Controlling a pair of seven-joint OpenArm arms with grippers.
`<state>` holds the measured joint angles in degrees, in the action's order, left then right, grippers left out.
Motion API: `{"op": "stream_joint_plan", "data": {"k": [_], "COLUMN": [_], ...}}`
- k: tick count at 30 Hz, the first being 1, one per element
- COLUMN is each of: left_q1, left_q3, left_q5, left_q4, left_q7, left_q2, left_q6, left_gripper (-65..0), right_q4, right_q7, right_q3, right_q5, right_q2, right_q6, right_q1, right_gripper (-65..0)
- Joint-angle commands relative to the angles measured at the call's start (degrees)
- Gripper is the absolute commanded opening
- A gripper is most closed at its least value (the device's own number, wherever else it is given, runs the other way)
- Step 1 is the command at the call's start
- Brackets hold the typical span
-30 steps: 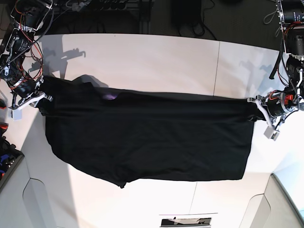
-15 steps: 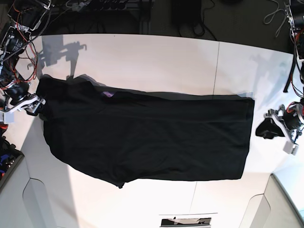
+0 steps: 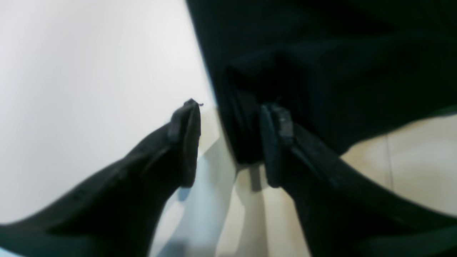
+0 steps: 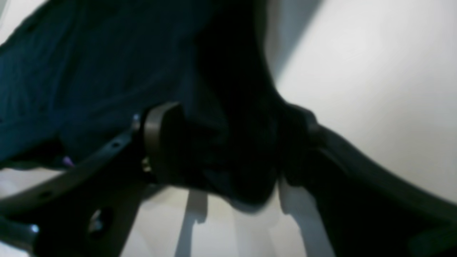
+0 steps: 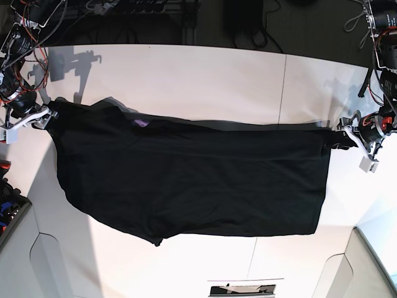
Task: Layout the t-shirt on the table in an organized manner, then fold the t-shirt properly
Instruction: 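Lift the grasped edge with both grippers and fold it over the shirt, then pull the folded edge with both grippers to straighten the fold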
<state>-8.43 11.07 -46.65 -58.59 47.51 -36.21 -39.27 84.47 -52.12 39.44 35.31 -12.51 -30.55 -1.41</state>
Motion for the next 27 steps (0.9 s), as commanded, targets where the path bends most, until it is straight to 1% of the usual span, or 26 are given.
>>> {"op": "stream_joint_plan", "data": {"k": [1, 3, 9, 15, 19, 23, 24, 25, 26, 27], "left_q1": [-1.38, -1.38, -1.20, -1.09, -1.07, -1.07, -1.09, -1.07, -1.07, -1.05], "left_q3": [0.42, 0.42, 0.42, 0.42, 0.42, 0.42, 0.42, 0.42, 0.42, 0.42], "left_q5": [-1.40, -2.32, -2.93, -1.33, -1.09, 0.17, 0.35, 0.79, 1.38, 1.64], "left_q4": [-0.55, -0.50, -0.09, 0.74, 2.10, 2.43, 2.43, 2.43, 2.43, 2.43], "left_q7": [-1.16, -1.07, -0.98, -1.01, -0.98, -0.98, -0.96, -0.98, -0.98, -0.90], "left_q2": [-1.42, -1.40, -0.24, 2.43, 4.11, 5.27, 5.46, 5.64, 5.79, 5.84], "left_q6": [-0.17, -0.22, -0.22, -0.24, -0.28, -0.26, -0.39, -0.44, -0.46, -0.63], "left_gripper": [-30.7, -28.9, -28.9, -28.8, -28.9, -29.8, -33.3, -39.7, -47.6, -55.8], "right_q4": [0.92, 0.92, 0.81, 0.07, -1.62, -3.02, -3.02, -3.02, -3.02, -3.02], "right_q7": [1.55, 1.55, 1.55, 1.86, 2.25, 2.29, 2.40, 2.47, 2.62, 2.62], "right_q3": [0.90, 2.12, 3.08, 3.04, 2.21, 0.81, 0.59, 0.52, 0.50, 0.50], "right_q5": [1.11, 1.16, 1.14, 1.40, 3.58, 3.72, 3.74, 3.76, 4.17, 4.63], "right_q2": [-0.96, -0.98, -0.90, -0.76, -0.59, 1.01, 1.64, 2.21, 2.71, 3.06], "right_q6": [0.04, 0.35, 0.79, 0.81, 0.76, 0.72, 0.68, 0.57, 0.42, 0.28], "right_q1": [-0.55, 0.04, 1.64, 1.79, 1.77, 1.77, 1.79, 1.77, 1.77, 1.77], "right_gripper": [-24.1, -24.1, -24.1, -24.1, -24.1, -24.1, -24.1, -24.3, -26.8, -32.6]}}
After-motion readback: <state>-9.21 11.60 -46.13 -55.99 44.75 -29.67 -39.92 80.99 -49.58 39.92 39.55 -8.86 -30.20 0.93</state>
